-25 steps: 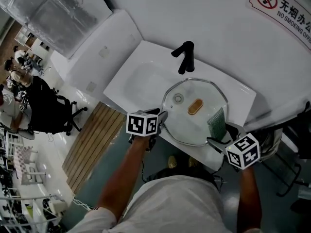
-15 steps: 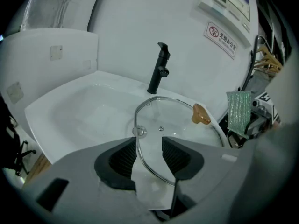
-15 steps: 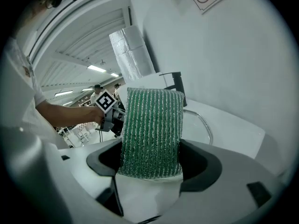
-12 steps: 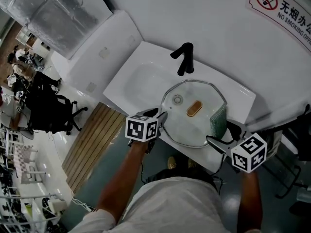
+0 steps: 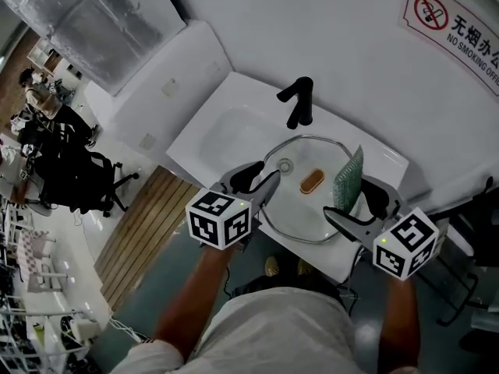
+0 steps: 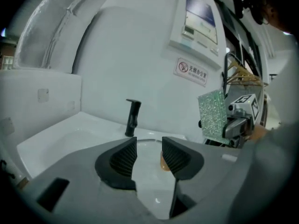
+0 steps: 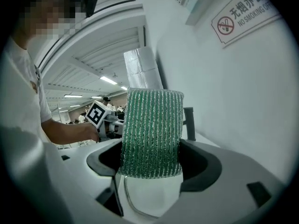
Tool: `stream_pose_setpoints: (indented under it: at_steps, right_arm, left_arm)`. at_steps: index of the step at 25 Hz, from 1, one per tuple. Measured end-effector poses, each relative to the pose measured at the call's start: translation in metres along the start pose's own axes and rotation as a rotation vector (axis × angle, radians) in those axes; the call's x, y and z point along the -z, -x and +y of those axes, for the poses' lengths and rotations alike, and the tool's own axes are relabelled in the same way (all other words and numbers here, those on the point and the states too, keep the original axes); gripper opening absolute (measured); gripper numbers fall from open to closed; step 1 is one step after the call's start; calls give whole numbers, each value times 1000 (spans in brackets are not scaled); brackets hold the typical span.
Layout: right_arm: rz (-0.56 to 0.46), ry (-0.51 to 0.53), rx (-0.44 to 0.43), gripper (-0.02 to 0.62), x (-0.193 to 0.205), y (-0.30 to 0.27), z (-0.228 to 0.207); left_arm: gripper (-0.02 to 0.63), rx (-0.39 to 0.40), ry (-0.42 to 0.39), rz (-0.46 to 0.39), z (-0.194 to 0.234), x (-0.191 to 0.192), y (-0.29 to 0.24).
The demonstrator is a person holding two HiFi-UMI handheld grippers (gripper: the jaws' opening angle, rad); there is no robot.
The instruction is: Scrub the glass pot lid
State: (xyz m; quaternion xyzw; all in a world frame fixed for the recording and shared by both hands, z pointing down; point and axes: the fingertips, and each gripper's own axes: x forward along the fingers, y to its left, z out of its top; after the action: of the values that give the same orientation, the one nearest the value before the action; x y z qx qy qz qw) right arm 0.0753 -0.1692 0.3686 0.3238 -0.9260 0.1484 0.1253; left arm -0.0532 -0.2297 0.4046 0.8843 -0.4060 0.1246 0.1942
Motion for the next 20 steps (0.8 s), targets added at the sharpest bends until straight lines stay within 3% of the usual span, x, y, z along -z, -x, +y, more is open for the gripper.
stream_pose_setpoints:
  at_steps: [7,13,20]
  right_arm:
    - [-150,49,10,348,-49,1,8]
    - [-298,104,-2,348,-86,7,23]
    - [-394,149,6,348,-107,11,33]
  left_arm:
    - [133,84,-117,-231,-43,-64,27]
    - [81,108,-197,-336,-64,-91,46]
    - [34,115,-257,-445,-79,-109,66]
